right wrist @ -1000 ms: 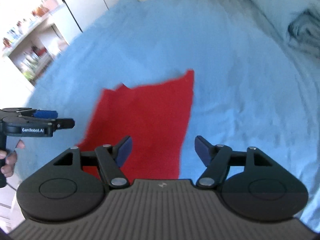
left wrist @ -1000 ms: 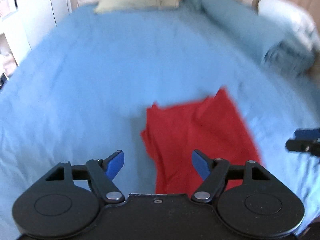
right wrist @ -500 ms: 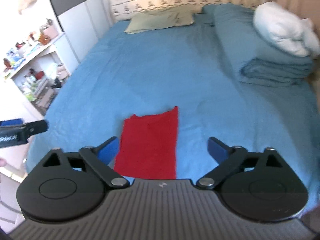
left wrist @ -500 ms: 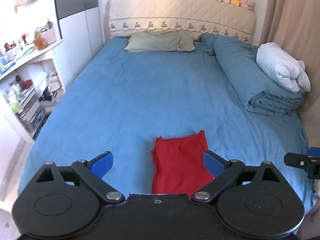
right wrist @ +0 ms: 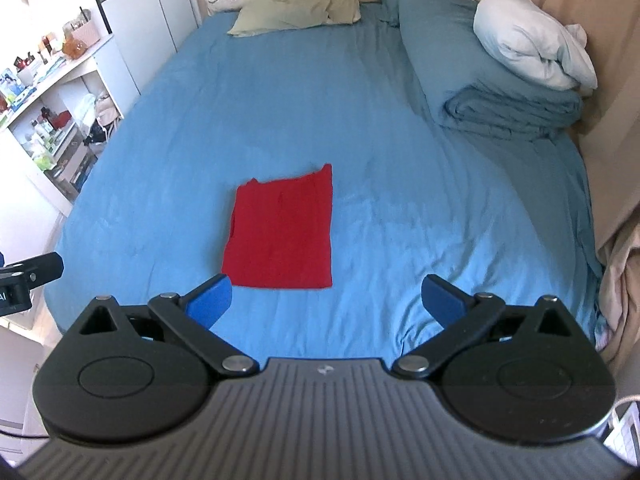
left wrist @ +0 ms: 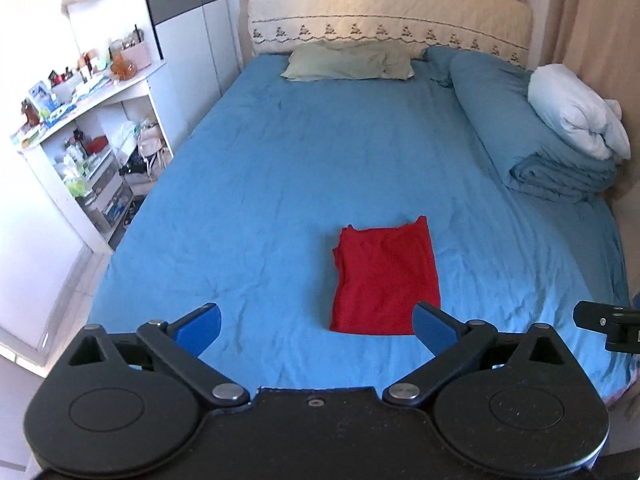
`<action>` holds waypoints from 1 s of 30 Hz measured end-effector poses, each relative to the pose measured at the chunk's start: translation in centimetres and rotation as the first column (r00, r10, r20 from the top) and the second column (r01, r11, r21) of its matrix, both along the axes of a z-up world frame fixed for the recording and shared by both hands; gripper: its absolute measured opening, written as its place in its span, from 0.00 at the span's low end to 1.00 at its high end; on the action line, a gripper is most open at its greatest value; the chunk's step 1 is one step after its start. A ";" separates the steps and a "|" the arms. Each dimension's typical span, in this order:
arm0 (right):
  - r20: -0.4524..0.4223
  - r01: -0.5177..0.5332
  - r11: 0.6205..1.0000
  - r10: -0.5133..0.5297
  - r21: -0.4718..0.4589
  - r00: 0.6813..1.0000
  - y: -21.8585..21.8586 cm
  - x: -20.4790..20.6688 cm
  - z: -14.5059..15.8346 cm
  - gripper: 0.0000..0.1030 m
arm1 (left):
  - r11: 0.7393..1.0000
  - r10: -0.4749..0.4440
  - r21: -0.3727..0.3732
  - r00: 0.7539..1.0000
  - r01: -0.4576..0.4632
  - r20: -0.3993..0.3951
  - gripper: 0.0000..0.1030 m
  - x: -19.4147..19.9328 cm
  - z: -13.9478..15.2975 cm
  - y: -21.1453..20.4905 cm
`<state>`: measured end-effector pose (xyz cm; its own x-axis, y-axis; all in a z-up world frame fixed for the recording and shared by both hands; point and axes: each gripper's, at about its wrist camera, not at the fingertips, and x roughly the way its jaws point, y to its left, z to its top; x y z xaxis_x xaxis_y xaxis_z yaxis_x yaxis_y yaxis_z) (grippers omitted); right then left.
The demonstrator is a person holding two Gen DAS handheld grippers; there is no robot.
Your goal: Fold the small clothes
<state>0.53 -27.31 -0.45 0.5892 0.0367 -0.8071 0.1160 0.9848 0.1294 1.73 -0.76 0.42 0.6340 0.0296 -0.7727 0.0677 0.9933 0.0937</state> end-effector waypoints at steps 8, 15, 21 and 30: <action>-0.018 0.030 0.999 -0.031 -0.026 0.999 0.2 -1.2 0.2 1.00 | 0.999 0.001 -0.033 1.000 -0.001 -0.002 1.00 -0.4 0.5 0.1; -0.012 0.045 0.999 -0.045 -0.029 0.999 -0.2 -1.2 0.5 1.00 | 1.000 -0.025 0.000 1.000 0.025 0.019 1.00 -1.0 0.7 -0.3; -0.004 0.048 0.998 -0.048 -0.029 0.999 -0.1 -1.5 0.7 1.00 | 0.999 -0.040 0.015 0.999 0.040 0.030 1.00 -1.3 0.7 -0.9; -0.003 0.054 0.998 -0.054 -0.028 0.999 -0.3 -1.5 0.7 1.00 | 0.999 -0.036 0.021 0.999 0.036 0.037 1.00 -1.3 0.8 -0.8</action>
<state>-0.98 -27.58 0.28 0.5867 -0.0179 -0.8096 0.1696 0.9803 0.1012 0.44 -1.52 1.20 0.6632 0.0217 -0.7481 0.0995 0.9881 0.1169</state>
